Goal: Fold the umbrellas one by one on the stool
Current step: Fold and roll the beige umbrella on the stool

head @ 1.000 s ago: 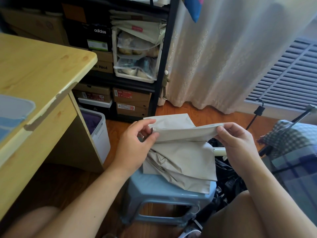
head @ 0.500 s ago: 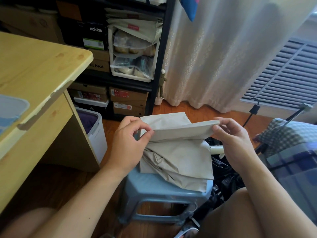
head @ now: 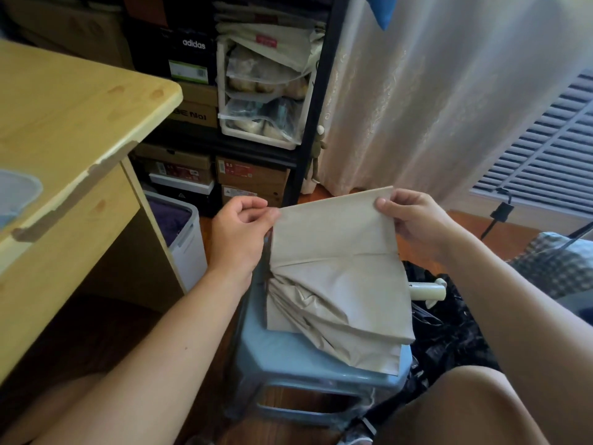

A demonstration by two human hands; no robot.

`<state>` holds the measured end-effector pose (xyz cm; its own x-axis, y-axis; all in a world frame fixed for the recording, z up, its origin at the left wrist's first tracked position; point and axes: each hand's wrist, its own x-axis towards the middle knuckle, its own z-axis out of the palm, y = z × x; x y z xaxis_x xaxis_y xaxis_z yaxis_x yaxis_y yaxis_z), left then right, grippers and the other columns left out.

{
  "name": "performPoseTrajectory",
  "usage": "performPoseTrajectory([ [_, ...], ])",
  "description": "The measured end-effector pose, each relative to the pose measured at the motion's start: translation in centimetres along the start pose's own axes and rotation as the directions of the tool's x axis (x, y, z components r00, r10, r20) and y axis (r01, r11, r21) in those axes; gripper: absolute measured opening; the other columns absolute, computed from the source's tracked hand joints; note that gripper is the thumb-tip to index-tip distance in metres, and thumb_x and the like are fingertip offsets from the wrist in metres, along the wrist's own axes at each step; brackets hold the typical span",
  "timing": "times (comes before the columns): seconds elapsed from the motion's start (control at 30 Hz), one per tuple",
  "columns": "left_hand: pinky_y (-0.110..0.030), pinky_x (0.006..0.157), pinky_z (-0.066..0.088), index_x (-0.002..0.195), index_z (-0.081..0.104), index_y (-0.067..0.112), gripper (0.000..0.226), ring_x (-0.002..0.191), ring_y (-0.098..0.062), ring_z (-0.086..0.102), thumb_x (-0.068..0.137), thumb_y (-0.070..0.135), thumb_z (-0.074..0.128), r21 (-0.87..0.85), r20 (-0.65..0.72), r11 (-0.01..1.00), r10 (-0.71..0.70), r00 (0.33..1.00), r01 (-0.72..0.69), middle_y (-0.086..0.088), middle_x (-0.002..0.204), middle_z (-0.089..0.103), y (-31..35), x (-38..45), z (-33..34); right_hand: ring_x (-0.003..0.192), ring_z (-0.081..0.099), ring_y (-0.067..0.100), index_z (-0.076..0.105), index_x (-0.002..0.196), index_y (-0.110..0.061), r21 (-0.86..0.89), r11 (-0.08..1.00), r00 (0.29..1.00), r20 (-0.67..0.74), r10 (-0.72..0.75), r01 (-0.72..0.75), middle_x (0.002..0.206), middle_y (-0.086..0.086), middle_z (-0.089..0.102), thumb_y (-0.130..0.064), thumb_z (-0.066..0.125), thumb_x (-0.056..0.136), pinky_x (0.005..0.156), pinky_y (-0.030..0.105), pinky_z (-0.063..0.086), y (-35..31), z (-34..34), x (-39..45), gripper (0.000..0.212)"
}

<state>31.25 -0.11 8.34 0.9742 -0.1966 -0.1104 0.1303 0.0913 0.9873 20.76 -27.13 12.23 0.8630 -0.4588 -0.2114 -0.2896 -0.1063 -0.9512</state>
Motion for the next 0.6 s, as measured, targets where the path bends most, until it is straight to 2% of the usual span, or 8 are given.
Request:
performPoseTrajectory([
  [0.07,-0.036,0.087,0.061,0.1,0.065,0.025,0.015,0.084,-0.011,0.074,0.093,0.014,0.072,0.03,-0.107,1.0,0.008,0.994,-0.005,0.002,0.093,0.075,0.0,0.3,0.1,0.1,0.072,0.036,0.07,0.108,0.003,-0.018,0.998,0.996,-0.066,0.053,-0.054,0.109,0.02,0.075,-0.019,0.069,0.099,0.097,0.052,0.057,0.6,0.6,1.2,0.024],
  [0.13,-0.029,0.082,0.059,0.096,0.065,0.03,0.012,0.084,-0.007,0.069,0.095,0.018,0.068,0.212,-0.099,0.97,0.143,0.985,-0.119,0.007,0.093,0.071,0.3,0.1,0.2,0.099,0.072,0.038,0.072,0.102,0.0,-0.113,0.99,0.989,-0.135,0.066,-0.082,0.104,0.018,0.076,-0.02,0.07,0.098,0.097,0.053,0.057,1.4,1.4,2.4,0.021],
  [0.2,-0.014,0.073,0.051,0.092,0.067,0.028,0.01,0.082,-0.001,0.064,0.095,0.018,0.067,0.347,0.101,0.904,0.229,0.968,-0.25,0.01,0.088,0.069,0.7,-0.6,0.4,0.089,0.071,0.03,0.073,0.096,-0.01,-0.317,0.943,0.977,-0.211,0.035,-0.102,0.094,0.01,0.075,-0.021,0.071,0.096,0.091,0.046,0.06,2.4,2.1,3.8,0.012],
  [0.27,-0.007,0.066,0.045,0.092,0.069,0.026,0.009,0.083,0.002,0.061,0.097,0.019,0.065,0.447,0.286,0.833,0.212,0.935,-0.326,0.012,0.085,0.067,0.8,-1.6,0.2,0.088,0.068,0.025,0.073,0.107,-0.015,-0.509,0.851,0.963,-0.269,-0.015,-0.128,0.096,0.004,0.074,-0.023,0.066,0.095,0.082,0.034,0.055,2.3,2.6,4.2,0.016],
  [0.37,-0.009,0.063,0.042,0.092,0.065,0.033,0.011,0.085,0.008,0.058,0.098,0.024,0.064,0.581,0.366,0.73,0.161,0.916,-0.36,0.017,0.085,0.064,0.4,-3.0,-1.3,0.098,0.064,0.023,0.07,0.111,-0.021,-0.596,0.797,0.944,-0.31,-0.115,-0.099,0.105,0.001,0.073,-0.025,0.059,0.093,0.087,0.034,0.053,0.5,2.8,1.7,0.021],
  [0.43,-0.01,0.063,0.041,0.091,0.063,0.035,0.012,0.085,0.011,0.057,0.099,0.025,0.064,0.609,0.374,0.722,0.104,0.921,-0.329,0.016,0.086,0.064,0.2,-3.7,-2.5,0.096,0.062,0.022,0.068,0.106,-0.02,-0.622,0.778,0.941,-0.31,-0.137,-0.092,0.099,-0.003,0.069,-0.026,0.059,0.097,0.082,0.033,0.048,-0.5,2.2,-2.0,0.014],
  [0.5,-0.01,0.065,0.041,0.091,0.062,0.036,0.011,0.086,0.01,0.058,0.098,0.027,0.064,0.613,0.406,0.717,0.074,0.911,-0.332,0.016,0.087,0.065,0.1,-4.5,-3.4,0.087,0.062,0.023,0.064,0.098,-0.017,-0.643,0.756,0.939,-0.323,-0.118,-0.126,0.089,-0.002,0.067,-0.033,0.059,0.099,0.073,0.034,0.045,-0.8,1.5,-6.6,0.016],
  [0.6,-0.023,0.076,0.05,0.094,0.06,0.039,0.009,0.091,0.003,0.061,0.095,0.032,0.066,0.612,0.465,0.691,0.078,0.882,-0.384,0.018,0.092,0.066,-0.3,-5.4,-4.1,0.076,0.066,0.024,0.06,0.092,-0.014,-0.578,0.781,0.916,-0.401,-0.02,-0.236,0.081,0.004,0.069,-0.042,0.053,0.101,0.065,0.036,0.048,0.8,1.0,-12.1,0.03],
])
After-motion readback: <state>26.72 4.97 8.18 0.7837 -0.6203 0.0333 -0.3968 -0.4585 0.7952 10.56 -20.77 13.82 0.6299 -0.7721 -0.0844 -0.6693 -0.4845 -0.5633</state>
